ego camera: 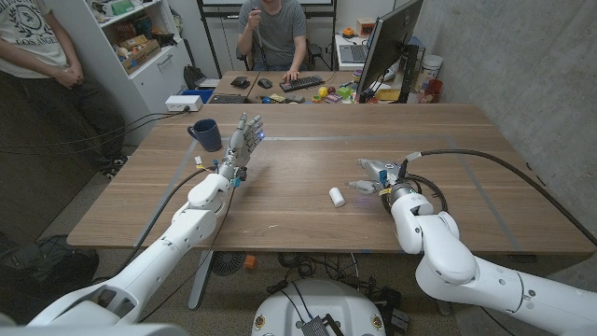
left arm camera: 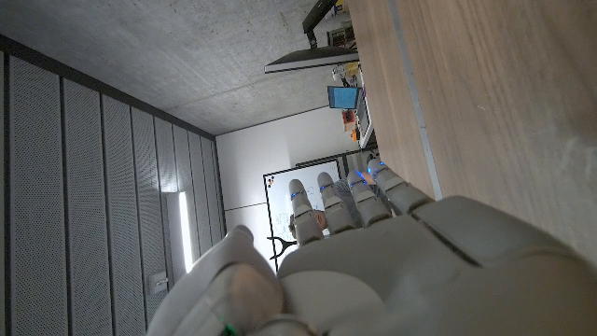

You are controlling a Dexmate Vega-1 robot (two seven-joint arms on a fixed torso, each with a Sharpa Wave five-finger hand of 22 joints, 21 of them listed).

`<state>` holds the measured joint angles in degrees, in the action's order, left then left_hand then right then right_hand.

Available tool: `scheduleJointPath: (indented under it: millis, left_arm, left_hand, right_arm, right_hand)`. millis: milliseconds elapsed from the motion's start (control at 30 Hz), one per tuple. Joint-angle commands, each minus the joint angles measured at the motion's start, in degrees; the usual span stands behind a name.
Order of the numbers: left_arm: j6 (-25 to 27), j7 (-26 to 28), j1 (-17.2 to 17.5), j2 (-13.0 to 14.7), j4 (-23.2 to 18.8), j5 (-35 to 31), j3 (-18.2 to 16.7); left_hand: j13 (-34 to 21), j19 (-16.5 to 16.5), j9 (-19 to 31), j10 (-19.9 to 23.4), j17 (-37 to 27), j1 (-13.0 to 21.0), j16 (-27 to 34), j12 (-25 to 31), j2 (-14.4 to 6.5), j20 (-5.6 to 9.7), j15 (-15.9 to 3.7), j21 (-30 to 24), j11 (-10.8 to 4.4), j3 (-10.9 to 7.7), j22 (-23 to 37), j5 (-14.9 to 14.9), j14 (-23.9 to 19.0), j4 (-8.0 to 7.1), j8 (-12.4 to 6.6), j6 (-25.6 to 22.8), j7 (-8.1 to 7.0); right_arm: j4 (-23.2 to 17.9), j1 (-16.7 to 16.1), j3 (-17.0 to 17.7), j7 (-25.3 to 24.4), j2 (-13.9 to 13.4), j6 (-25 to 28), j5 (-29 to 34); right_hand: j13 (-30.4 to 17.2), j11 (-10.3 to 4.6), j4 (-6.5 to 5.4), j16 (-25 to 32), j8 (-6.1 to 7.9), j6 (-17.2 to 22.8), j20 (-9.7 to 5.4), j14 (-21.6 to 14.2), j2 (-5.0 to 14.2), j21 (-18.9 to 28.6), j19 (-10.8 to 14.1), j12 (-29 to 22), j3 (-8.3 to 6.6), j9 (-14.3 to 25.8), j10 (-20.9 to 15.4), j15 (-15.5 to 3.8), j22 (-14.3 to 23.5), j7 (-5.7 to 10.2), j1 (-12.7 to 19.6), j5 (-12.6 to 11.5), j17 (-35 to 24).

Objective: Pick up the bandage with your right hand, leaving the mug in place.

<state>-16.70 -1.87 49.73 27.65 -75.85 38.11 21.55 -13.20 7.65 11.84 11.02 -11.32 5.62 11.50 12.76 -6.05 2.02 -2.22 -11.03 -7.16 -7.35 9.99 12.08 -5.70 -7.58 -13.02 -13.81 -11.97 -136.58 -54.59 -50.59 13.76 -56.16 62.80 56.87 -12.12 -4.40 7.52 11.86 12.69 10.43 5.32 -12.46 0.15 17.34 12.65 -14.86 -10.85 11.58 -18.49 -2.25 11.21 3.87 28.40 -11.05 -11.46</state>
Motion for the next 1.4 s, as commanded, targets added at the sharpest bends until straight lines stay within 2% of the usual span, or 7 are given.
scheduleJointPath:
  millis: [33, 500, 867, 967, 1067, 1300, 1400]
  left_arm:
    - [-0.9, -1.0, 1.2, 0.8, -0.1, 1.5, -0.8]
    - [-2.0, -0.7, 3.2, 1.9, -2.2, 2.5, -2.5]
    - [-2.2, -1.3, 3.5, 1.9, -2.1, 3.1, -2.6]
    - [-2.1, -1.3, 3.4, 1.9, -2.0, 3.2, -2.7]
    - [-2.2, -1.3, 3.3, 1.8, -1.7, 3.2, -2.7]
    - [-2.1, -1.2, 3.1, 1.7, -1.4, 3.2, -2.7]
    - [-2.0, -1.1, 3.1, 1.7, -1.3, 3.1, -2.7]
  left_hand:
    - [-0.1, -0.1, 0.3, 0.3, -0.1, 0.2, 0.0, 0.1, -0.3, 0.89, -5.08, 0.0, -0.01, -0.24, 0.2, 0.2, 0.4, -0.25, 0.29, 0.3, 0.07]
    - [-0.1, -0.1, 0.3, 0.3, -0.1, 0.1, 0.0, 0.1, -0.2, 0.87, -5.13, 0.0, -0.15, -0.23, 0.2, 0.2, 0.4, -0.29, 0.24, 0.1, 0.14]
    - [-0.1, -0.3, 0.3, 0.3, -0.1, 0.0, 0.0, 0.1, -0.2, 0.96, -5.20, 0.0, -0.25, -0.24, 0.2, 0.1, 0.7, -0.30, 0.27, 0.2, 0.06]
    - [-0.1, -0.3, 0.3, 0.4, -0.1, 0.0, -0.1, 0.1, -0.2, 0.98, -5.10, 0.0, -0.21, -0.25, 0.2, 0.1, 0.9, -0.30, 0.28, 0.2, 0.04]
    - [-0.1, -0.4, 0.3, 0.3, -0.1, 0.0, -0.1, 0.1, -0.2, 1.02, -5.15, 0.0, -0.20, -0.25, 0.2, 0.1, 1.0, -0.30, 0.27, 0.2, 0.05]
    - [-0.2, -0.4, 0.3, 0.4, -0.1, -0.1, -0.1, 0.1, -0.1, 1.04, -5.05, 0.0, -0.17, -0.25, 0.2, 0.1, 1.0, -0.30, 0.30, 0.3, 0.03]
    - [-0.2, -0.4, 0.3, 0.4, -0.1, -0.1, -0.1, 0.1, -0.1, 1.04, -5.12, 0.0, -0.18, -0.25, 0.2, 0.1, 1.0, -0.30, 0.31, 0.3, 0.03]
  right_arm:
    - [3.5, 2.3, -9.4, 17.5, 11.2, -3.5, 21.5]
    - [13.1, -8.2, -0.6, 23.1, 24.1, -12.8, 37.9]
    - [19.1, -10.7, 3.9, 24.2, 30.3, -19.6, 43.6]
    - [20.1, -10.8, 4.4, 23.8, 31.2, -20.9, 44.0]
    - [20.9, -11.1, 5.0, 22.3, 31.9, -21.4, 43.8]
    - [22.9, -11.5, 5.6, 16.6, 33.3, -21.0, 42.4]
    - [23.5, -11.6, 5.6, 14.7, 33.6, -20.6, 42.6]
  right_hand:
    - [-0.2, -0.36, 0.31, -0.1, 0.01, -0.3, 0.01, 0.2, -0.06, -0.3, 0.0, 0.0, -0.05, 0.2, -0.2, -2.58, 0.0, -0.30, 0.7, -0.4, -0.1]
    - [-0.2, 0.25, 1.06, 0.6, 0.56, 1.1, 0.04, -1.9, -1.62, -0.1, 1.3, -0.7, 0.72, 0.2, -2.1, -2.93, 0.0, -1.84, 2.5, -1.2, -0.1]
    - [-0.1, -0.37, 0.82, 1.1, 1.17, 3.3, 0.08, -4.1, -2.66, 0.1, 2.9, -2.0, 1.71, 0.3, -5.9, -2.22, 0.1, -2.24, 3.6, -1.9, -0.1]
    - [-0.1, 2.09, 0.46, 1.2, 1.37, 4.5, -0.05, -5.0, -2.89, 0.0, 3.5, -2.4, 2.38, 0.4, -7.3, -2.86, 0.1, -2.34, 4.0, -2.2, -0.1]
    - [-0.1, 0.45, 0.21, 1.4, 1.86, 6.3, -0.08, -6.0, -2.93, 0.0, 3.8, -2.6, 2.90, 0.5, -8.4, -1.39, 0.1, -1.87, 4.3, -2.5, -0.2]
    - [-1.3, -4.18, 0.28, 3.3, 5.07, 16.1, -1.55, -11.8, -1.54, 0.6, 6.8, -7.0, 3.60, 0.8, -19.9, -6.16, 0.3, 1.31, 7.8, -3.5, -0.9]
    - [-1.7, -4.91, 0.40, 4.3, 6.54, 20.1, -2.08, -14.2, -0.62, 0.9, 7.7, -8.5, 3.51, 0.9, -23.7, -7.68, 0.4, 2.37, 9.5, -3.8, -1.2]
